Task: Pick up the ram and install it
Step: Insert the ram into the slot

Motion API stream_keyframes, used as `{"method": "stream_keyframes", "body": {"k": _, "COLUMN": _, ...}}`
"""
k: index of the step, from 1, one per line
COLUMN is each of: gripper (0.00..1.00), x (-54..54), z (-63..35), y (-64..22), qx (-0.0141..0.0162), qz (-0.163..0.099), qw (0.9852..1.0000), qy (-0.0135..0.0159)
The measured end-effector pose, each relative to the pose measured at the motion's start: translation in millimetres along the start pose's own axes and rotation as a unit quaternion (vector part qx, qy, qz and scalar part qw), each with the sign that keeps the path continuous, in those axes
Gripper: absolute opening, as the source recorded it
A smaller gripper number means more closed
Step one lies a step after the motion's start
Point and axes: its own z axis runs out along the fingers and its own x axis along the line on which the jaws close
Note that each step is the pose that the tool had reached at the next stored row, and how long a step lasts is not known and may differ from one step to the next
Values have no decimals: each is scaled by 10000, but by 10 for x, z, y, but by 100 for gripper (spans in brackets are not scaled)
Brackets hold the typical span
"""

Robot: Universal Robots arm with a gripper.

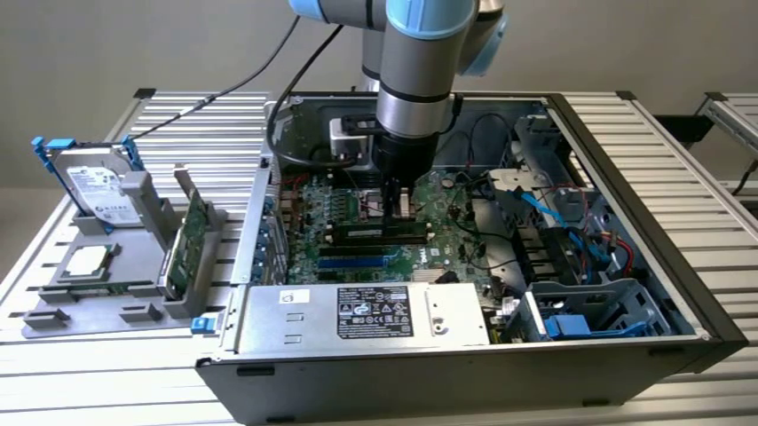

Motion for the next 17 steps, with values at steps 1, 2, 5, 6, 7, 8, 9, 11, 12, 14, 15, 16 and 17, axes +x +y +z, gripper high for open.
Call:
{"method": "stream_keyframes", "body": {"k": 1, "gripper": 14, "x": 0, "z": 0, "y": 0, "qx": -1, "qz": 20, "qw": 10000, "qy": -1}}
{"method": "stream_keyframes", "body": {"k": 2, "gripper": 14, "x": 0, "z": 0, "y": 0, "qx": -2, "qz": 40, "qw": 10000, "qy": -3}}
{"method": "stream_keyframes", "body": {"k": 5, "gripper": 14, "x": 0, "z": 0, "y": 0, "qx": -3, "qz": 61, "qw": 10000, "qy": -4}}
{"method": "stream_keyframes", "body": {"k": 6, "gripper": 14, "x": 0, "z": 0, "y": 0, "qx": -3, "qz": 62, "qw": 10000, "qy": -4}}
{"method": "stream_keyframes", "body": {"k": 7, "gripper": 14, "x": 0, "z": 1, "y": 0, "qx": -3, "qz": 62, "qw": 10000, "qy": -4}}
{"method": "stream_keyframes", "body": {"k": 8, "gripper": 14, "x": 1, "z": 1, "y": 0, "qx": -3, "qz": 63, "qw": 10000, "qy": -3}}
{"method": "stream_keyframes", "body": {"k": 9, "gripper": 14, "x": 1, "z": 1, "y": 0, "qx": -3, "qz": 63, "qw": 10000, "qy": -3}}
{"method": "stream_keyframes", "body": {"k": 11, "gripper": 14, "x": 0, "z": 4, "y": 0, "qx": -3, "qz": 63, "qw": 10000, "qy": -4}}
{"method": "stream_keyframes", "body": {"k": 12, "gripper": 14, "x": 0, "z": 5, "y": 0, "qx": -3, "qz": 63, "qw": 10000, "qy": -4}}
{"method": "stream_keyframes", "body": {"k": 14, "gripper": 14, "x": 0, "z": 9, "y": -1, "qx": -3, "qz": 63, "qw": 10000, "qy": -5}}
{"method": "stream_keyframes", "body": {"k": 15, "gripper": 14, "x": 0, "z": 12, "y": -1, "qx": -3, "qz": 62, "qw": 10000, "qy": -5}}
{"method": "stream_keyframes", "body": {"k": 16, "gripper": 14, "x": -1, "z": 15, "y": -1, "qx": -3, "qz": 63, "qw": 10000, "qy": -5}}
{"method": "stream_keyframes", "body": {"k": 17, "gripper": 14, "x": -1, "z": 20, "y": -2, "qx": -3, "qz": 63, "qw": 10000, "qy": -4}}
